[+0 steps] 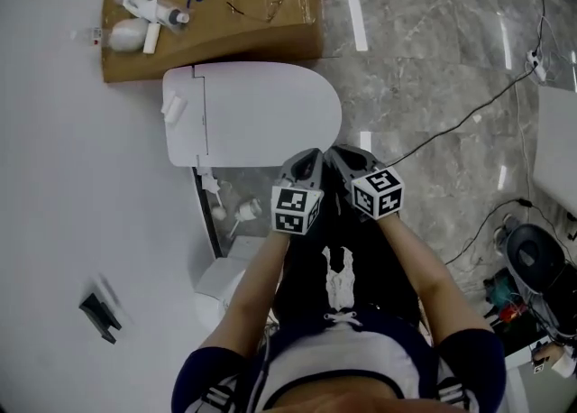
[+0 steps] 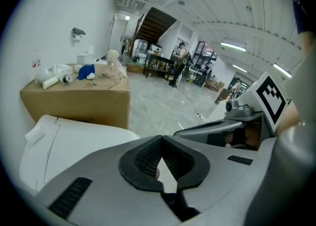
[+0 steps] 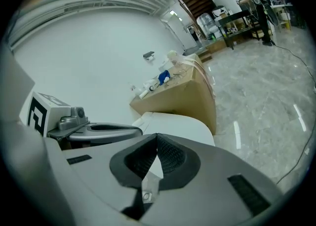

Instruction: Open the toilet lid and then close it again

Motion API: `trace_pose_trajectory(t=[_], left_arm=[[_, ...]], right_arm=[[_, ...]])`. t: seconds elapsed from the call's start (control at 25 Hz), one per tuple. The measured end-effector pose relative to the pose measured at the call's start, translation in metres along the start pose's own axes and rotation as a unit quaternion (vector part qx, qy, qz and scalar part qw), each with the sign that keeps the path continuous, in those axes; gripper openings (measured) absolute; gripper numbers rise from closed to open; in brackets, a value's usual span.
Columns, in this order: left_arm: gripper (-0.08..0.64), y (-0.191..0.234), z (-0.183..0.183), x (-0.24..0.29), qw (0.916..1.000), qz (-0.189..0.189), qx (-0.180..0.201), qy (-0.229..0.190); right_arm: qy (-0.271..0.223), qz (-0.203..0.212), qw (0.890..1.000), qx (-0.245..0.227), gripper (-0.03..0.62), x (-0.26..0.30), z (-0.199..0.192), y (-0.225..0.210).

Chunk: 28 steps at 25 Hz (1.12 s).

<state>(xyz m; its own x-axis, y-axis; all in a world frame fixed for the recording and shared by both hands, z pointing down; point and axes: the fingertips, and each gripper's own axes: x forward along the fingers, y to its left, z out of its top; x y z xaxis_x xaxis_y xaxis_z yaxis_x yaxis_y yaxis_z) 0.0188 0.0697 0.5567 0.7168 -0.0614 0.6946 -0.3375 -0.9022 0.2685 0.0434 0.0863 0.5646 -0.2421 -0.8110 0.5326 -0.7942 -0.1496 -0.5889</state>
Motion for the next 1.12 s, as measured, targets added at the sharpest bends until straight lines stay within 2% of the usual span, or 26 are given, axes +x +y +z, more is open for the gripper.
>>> trace_pose_trajectory(t=[0.32, 0.64, 0.88, 1.12], left_arm=[[0.006, -0.012, 0.017, -0.033, 0.9997, -0.007, 0.019, -0.012], [0.006, -0.022, 0.037, -0.061, 0.9983, -0.012, 0.054, -0.022], [0.006, -0.028, 0.049, -0.077, 0.9974, -0.01, 0.061, -0.035], [0.006, -0.036, 0.042, -0.085, 0.9979, -0.011, 0.055, -0.032]], right_arm=[[0.007, 0.003, 1.0, -0.018, 0.008, -0.017, 0.016, 0.035], [0.006, 0.018, 0.999, -0.047, 0.008, -0.036, 0.034, 0.062], [0.005, 0.031, 0.998, -0.063, 0.008, -0.053, 0.041, 0.072], [0.004, 0.033, 0.998, -0.057, 0.008, -0.062, 0.032, 0.074]])
